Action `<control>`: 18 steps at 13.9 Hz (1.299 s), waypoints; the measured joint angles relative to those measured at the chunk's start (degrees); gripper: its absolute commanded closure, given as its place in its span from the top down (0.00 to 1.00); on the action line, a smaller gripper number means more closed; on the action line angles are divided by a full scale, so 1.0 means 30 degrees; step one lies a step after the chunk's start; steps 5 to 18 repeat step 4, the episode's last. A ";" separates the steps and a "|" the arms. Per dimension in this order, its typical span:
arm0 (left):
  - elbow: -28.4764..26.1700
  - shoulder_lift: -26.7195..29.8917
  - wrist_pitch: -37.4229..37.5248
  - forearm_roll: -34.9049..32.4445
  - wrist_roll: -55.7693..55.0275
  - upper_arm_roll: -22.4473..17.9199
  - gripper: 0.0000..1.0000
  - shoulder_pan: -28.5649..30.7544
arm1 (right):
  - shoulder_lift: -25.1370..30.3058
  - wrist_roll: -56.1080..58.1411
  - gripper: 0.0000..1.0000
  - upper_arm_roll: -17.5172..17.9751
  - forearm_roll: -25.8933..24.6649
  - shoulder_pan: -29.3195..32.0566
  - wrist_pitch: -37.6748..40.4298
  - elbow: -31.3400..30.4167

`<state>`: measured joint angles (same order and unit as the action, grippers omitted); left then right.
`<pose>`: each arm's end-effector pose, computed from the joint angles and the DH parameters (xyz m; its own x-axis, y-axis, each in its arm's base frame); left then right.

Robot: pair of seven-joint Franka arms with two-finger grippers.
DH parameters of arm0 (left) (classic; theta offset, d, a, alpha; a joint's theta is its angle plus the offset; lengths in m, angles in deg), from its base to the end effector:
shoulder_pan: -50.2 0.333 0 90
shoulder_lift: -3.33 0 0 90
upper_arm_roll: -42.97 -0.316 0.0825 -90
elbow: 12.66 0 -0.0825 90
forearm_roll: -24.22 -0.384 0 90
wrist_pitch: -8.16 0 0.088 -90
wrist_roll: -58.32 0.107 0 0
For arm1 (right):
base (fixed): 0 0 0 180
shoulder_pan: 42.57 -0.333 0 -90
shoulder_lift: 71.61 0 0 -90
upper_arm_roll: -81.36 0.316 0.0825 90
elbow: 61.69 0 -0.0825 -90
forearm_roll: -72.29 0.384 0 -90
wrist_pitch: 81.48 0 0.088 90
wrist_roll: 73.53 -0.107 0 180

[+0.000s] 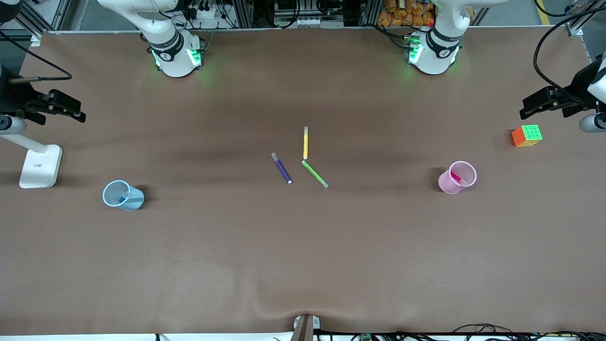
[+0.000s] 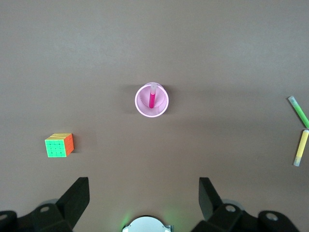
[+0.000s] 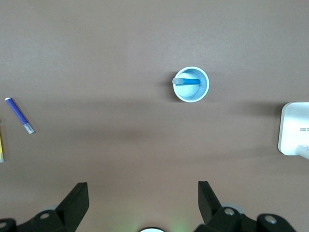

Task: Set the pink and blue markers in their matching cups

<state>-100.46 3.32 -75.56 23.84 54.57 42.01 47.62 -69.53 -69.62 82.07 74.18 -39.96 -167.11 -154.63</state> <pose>0.5431 -0.0146 0.6331 0.9968 0.0380 -0.0707 0.0373 -0.9992 -0.0113 0.5339 -0.0138 0.6140 0.9953 0.0376 -0.0887 0.0343 -0.9987 -0.0387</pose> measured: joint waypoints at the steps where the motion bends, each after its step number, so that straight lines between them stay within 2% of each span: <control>1: 0.0000 0.0000 0.0000 0.0000 0.0000 -0.0003 1.00 0.0015 | -0.0012 0.0000 1.00 0.0000 0.0000 -0.0005 -0.0025 0.0000; 18: 0.0000 0.0000 -0.0001 0.0000 0.0000 -0.0005 1.00 0.0035 | -0.0030 0.0000 1.00 0.0000 0.0000 -0.0006 -0.0104 -0.0001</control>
